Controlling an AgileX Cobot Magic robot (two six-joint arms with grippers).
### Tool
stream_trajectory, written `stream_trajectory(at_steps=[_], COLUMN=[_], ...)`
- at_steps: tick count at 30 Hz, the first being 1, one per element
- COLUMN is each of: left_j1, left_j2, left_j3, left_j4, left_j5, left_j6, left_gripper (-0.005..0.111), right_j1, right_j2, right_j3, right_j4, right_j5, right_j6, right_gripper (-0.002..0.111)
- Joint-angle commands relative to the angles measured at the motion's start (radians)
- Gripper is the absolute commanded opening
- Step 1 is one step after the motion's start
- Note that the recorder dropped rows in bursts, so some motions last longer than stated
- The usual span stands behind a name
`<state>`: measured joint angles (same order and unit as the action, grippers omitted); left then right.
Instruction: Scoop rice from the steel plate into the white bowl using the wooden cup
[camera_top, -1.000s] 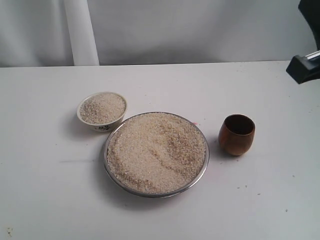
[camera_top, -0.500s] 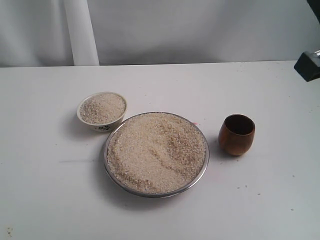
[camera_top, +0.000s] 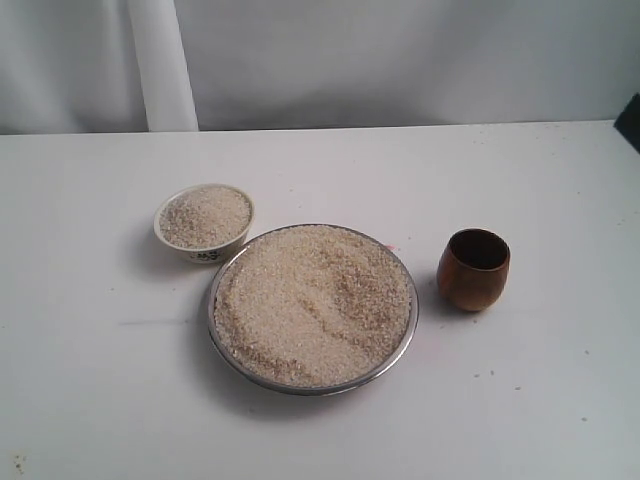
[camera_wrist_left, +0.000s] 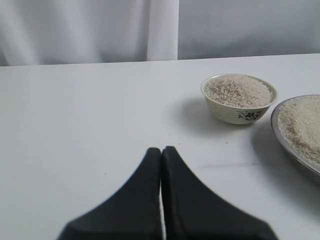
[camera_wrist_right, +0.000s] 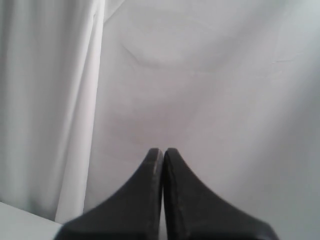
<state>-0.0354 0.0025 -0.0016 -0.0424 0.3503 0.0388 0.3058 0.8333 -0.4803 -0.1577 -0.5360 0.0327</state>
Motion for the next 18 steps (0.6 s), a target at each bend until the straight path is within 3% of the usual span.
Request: stream_trajectory(at_steps=[1,10,13,18], left_j1=[-0.006,-0.006,-0.006,-0.006], left_j2=[-0.003,-0.003,-0.003,-0.003], left_j3=[0.002,0.002,0.002,0.002], left_j4=[0.0,0.0,0.0,0.0], left_j5=[-0.004,-0.004,-0.004,-0.004], left_j6=[-0.002,-0.004,-0.004,-0.002], left_gripper=[0.0,0.0,0.0,0.0], right_j1=[-0.029,-0.282,-0.346,-0.356], right_j2=[-0.143,-0.503,-0.621,-0.758], right_j3=[0.007,0.028,0.137,0.325], right_j4=[0.007,-0.015,0.019,0.068], right_j5=[0.186,0.631,0.633,0.616], right_j6=[-0.009,-0.009,-0.009,-0.009], right_gripper=[0.0,0.0,0.0,0.0])
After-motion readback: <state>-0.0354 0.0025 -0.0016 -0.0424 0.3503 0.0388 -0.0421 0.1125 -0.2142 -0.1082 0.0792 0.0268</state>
